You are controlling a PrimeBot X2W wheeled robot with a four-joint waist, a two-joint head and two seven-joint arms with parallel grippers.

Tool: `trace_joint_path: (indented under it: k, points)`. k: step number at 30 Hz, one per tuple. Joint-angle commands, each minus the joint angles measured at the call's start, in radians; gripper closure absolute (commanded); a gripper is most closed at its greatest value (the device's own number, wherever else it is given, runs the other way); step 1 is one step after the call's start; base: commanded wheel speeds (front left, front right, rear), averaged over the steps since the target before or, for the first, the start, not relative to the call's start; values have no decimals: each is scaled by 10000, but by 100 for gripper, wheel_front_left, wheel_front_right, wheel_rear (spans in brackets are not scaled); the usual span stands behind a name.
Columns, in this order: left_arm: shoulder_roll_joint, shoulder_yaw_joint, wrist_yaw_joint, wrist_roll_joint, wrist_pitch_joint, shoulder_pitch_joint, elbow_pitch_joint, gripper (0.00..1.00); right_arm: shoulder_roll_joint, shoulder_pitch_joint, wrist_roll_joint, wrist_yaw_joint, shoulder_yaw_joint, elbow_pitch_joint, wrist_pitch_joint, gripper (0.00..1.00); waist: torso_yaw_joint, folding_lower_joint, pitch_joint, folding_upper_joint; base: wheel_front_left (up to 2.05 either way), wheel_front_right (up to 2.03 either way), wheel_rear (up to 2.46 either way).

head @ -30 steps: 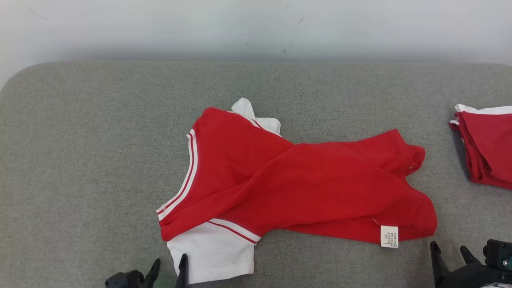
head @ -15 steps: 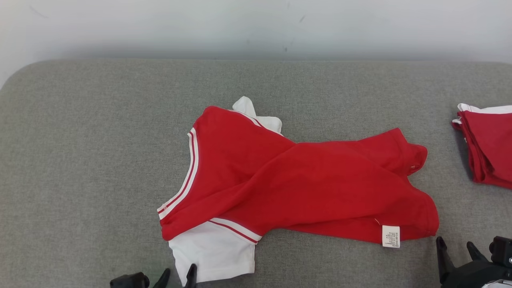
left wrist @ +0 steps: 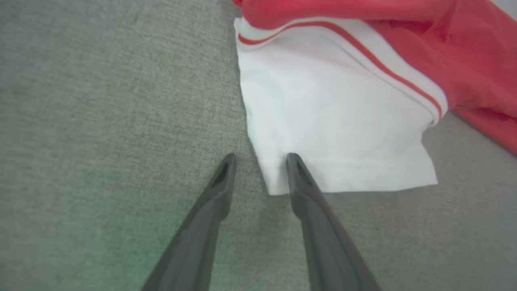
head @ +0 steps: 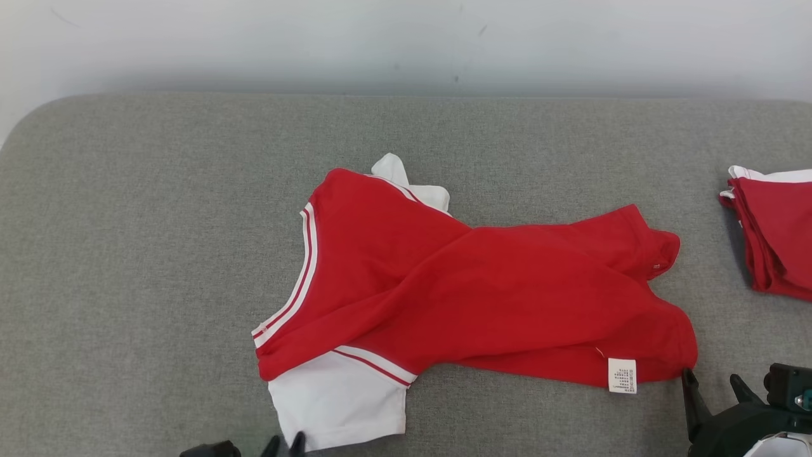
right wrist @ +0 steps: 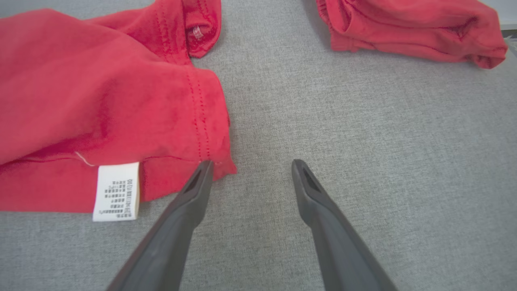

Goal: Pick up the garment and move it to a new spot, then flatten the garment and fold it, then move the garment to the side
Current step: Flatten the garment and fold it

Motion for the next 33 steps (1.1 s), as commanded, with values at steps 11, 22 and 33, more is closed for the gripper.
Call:
trace_joint_path:
  k: [11, 22, 33]
  points:
    - [-99, -227, 2, 146, -187, 93, 313, 100, 1, -120, -565, -24, 401, -509, 681, 0, 41, 0, -20, 0, 0, 0, 0]
    - [-14, -227, 28, 86, -88, -108, 295, 100, 1, -420, -749, -24, 355, -197, 1111, 2, 192, 0, 10, 0, 0, 0, 0]
    - [69, -200, 125, 22, -78, -49, 84, 100, 1, -497, -627, -24, 413, -17, 1150, 85, 187, 0, 50, 0, 0, 0, 0]
